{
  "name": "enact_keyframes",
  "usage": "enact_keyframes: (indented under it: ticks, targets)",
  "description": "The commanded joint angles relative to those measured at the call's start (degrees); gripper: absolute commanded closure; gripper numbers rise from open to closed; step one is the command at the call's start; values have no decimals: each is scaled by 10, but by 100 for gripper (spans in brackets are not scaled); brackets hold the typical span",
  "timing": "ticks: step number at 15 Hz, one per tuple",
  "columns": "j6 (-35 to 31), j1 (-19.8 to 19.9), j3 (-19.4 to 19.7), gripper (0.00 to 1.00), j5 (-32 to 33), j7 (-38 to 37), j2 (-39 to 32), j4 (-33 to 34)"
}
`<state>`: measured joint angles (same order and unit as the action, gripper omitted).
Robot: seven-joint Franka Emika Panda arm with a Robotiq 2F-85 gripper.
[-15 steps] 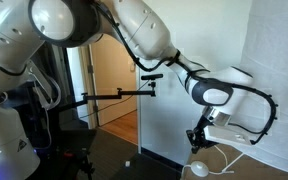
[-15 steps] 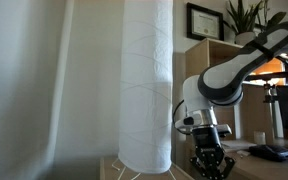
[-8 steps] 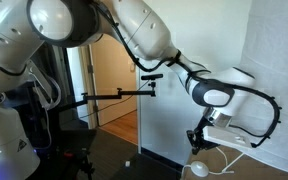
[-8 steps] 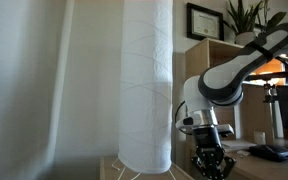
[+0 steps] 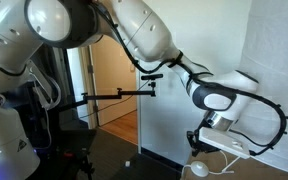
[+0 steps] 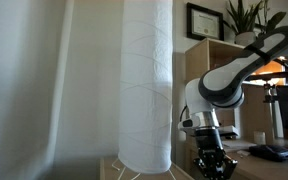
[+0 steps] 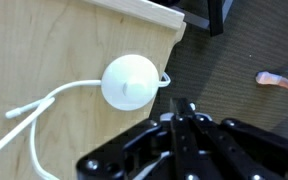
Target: Turn on the lamp
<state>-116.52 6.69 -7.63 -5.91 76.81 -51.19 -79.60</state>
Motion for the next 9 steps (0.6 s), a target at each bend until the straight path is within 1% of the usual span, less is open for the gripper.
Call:
enact_keyframes:
  ticks: [1,2,4,6,9]
  targets:
    - [-12,-2,4,97,0,-37,0,-7]
    - [-17,0,4,97,-5,-51,1,-10]
    - [-7,18,-17,97,-27,-34,-1,-10]
    - [-12,21,-17,97,-49,-52,1,-15]
    - [-21,29,-19,97,-75,-52,1,-19]
